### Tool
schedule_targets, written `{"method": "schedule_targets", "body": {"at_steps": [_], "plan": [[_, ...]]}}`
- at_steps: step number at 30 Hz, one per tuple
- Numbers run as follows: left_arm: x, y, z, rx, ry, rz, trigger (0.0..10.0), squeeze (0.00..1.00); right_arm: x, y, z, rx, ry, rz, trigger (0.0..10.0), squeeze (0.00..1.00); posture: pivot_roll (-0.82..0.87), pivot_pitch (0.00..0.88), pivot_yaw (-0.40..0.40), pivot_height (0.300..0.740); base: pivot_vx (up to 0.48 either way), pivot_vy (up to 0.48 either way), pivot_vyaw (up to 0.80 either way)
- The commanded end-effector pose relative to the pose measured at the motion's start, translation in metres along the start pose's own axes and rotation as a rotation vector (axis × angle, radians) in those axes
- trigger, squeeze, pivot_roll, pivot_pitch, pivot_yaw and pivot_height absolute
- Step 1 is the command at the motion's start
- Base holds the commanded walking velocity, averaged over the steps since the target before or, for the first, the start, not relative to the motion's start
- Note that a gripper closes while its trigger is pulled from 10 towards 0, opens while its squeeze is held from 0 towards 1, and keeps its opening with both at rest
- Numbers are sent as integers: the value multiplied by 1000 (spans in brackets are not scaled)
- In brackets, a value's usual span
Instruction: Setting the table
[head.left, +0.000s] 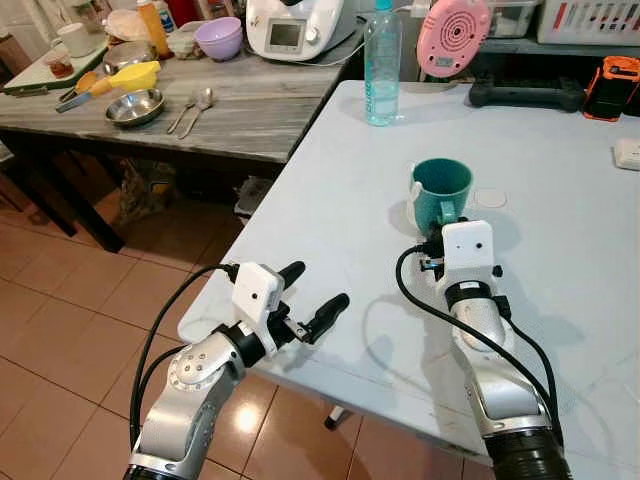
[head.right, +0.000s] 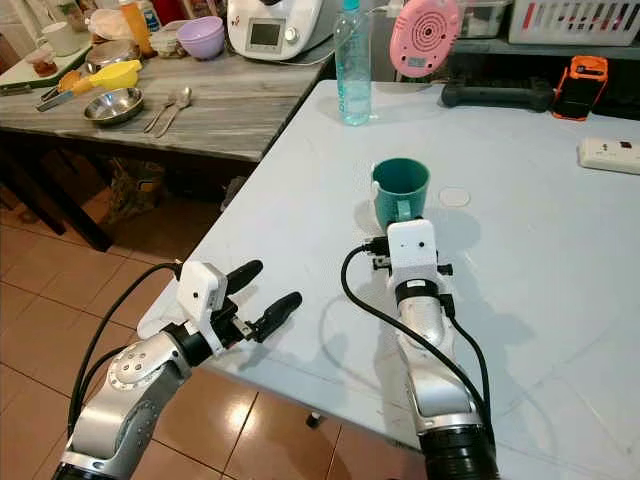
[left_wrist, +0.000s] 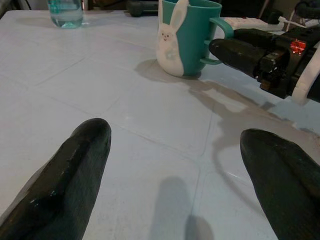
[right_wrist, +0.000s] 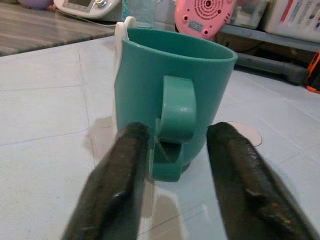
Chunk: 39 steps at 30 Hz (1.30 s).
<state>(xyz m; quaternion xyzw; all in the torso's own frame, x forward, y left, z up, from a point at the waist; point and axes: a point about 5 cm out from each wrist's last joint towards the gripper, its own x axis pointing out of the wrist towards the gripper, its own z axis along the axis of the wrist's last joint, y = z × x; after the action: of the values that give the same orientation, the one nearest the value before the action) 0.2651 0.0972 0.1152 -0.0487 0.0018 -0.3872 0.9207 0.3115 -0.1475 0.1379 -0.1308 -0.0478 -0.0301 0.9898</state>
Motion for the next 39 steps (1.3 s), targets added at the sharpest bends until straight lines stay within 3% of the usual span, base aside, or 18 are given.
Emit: {"method": "schedule_targets", "body": {"at_steps": [1, 9, 10, 11, 12, 13, 15, 16, 17, 18, 19, 39], "plan": [[-4, 2, -3, 8, 23, 10, 10000, 0, 0, 4, 7, 7, -30, 13, 10000, 1000, -135, 102, 141, 740, 0, 0, 0], [-3, 1, -4, 6, 25, 8, 10000, 0, 11, -1, 14, -16, -51, 5, 10000, 1000, -135, 104, 138, 740, 0, 0, 0], [-3, 1, -4, 6, 25, 10, 10000, 0, 13, -1, 15, -16, -53, 6, 10000, 941, -133, 104, 137, 740, 0, 0, 0], [-3, 1, -4, 5, 25, 10, 10000, 0, 14, -1, 16, -17, -55, 8, 10000, 573, -133, 104, 137, 740, 0, 0, 0], [-3, 1, -4, 5, 25, 11, 10000, 0, 15, 0, 16, -19, -56, 12, 10000, 573, -131, 103, 136, 740, 0, 0, 0], [-3, 1, -4, 5, 26, 12, 10000, 0, 17, 1, 18, -20, -61, 17, 10000, 0, -131, 103, 135, 740, 0, 0, 0], [-3, 1, -4, 4, 26, 13, 10000, 0, 18, 2, 19, -21, -63, 18, 10000, 0, -131, 103, 135, 740, 0, 0, 0], [-3, 1, -5, 3, 28, 14, 10000, 0, 20, 3, 19, -23, -62, 21, 7373, 0, -129, 103, 135, 740, 0, 0, 0], [-3, 1, -5, 3, 28, 14, 10000, 0, 20, 3, 19, -23, -62, 21, 7373, 0, -129, 103, 135, 740, 0, 0, 0], [-3, 1, -5, 3, 28, 14, 10000, 0, 20, 4, 19, -21, -57, 21, 1765, 0, -129, 103, 135, 740, 0, 0, 0], [-3, 1, -5, 4, 29, 15, 10000, 0, 20, 4, 18, -14, -51, 22, 0, 0, -129, 103, 135, 740, 0, 0, 0], [-4, 2, -5, 10, 38, 14, 10000, 0, 14, 7, 4, 17, 7, 22, 0, 0, -130, 104, 136, 740, 0, 0, 0]]}}
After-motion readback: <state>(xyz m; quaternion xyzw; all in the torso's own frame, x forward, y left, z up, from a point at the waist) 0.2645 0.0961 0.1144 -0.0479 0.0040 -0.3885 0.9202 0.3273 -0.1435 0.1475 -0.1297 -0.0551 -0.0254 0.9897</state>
